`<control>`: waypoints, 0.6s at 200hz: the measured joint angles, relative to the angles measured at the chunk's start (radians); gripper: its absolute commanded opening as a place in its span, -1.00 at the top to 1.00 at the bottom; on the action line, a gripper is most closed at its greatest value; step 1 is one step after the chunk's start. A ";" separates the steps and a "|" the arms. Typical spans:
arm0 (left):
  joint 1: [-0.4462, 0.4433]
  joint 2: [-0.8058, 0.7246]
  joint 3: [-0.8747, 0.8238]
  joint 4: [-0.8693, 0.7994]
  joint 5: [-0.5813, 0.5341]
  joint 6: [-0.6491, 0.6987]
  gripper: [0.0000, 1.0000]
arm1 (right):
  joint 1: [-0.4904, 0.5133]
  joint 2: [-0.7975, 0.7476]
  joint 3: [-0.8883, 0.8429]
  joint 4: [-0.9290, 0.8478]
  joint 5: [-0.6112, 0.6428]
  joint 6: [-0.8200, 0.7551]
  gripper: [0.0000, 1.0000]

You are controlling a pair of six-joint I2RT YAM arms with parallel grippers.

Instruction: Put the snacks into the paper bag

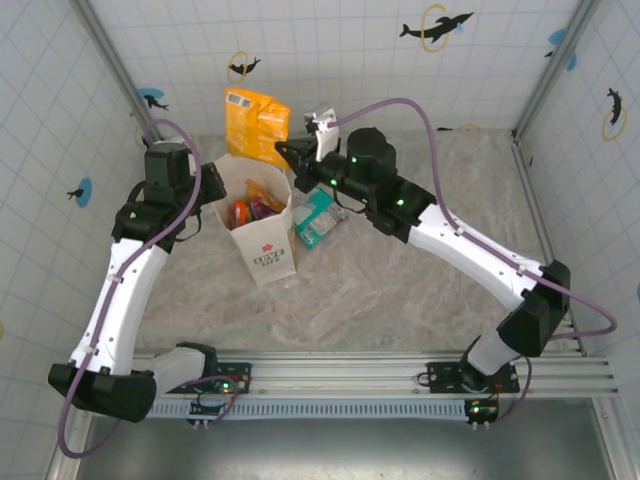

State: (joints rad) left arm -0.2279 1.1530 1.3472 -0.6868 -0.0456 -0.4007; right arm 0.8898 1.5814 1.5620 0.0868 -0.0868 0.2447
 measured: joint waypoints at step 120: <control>0.000 0.006 0.000 0.000 0.000 0.000 0.84 | 0.020 0.119 0.070 -0.069 0.011 -0.002 0.12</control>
State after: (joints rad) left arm -0.2279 1.1587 1.3472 -0.6865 -0.0452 -0.4007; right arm 0.9096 1.7008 1.6318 0.0181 -0.0757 0.2424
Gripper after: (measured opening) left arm 0.081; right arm 0.439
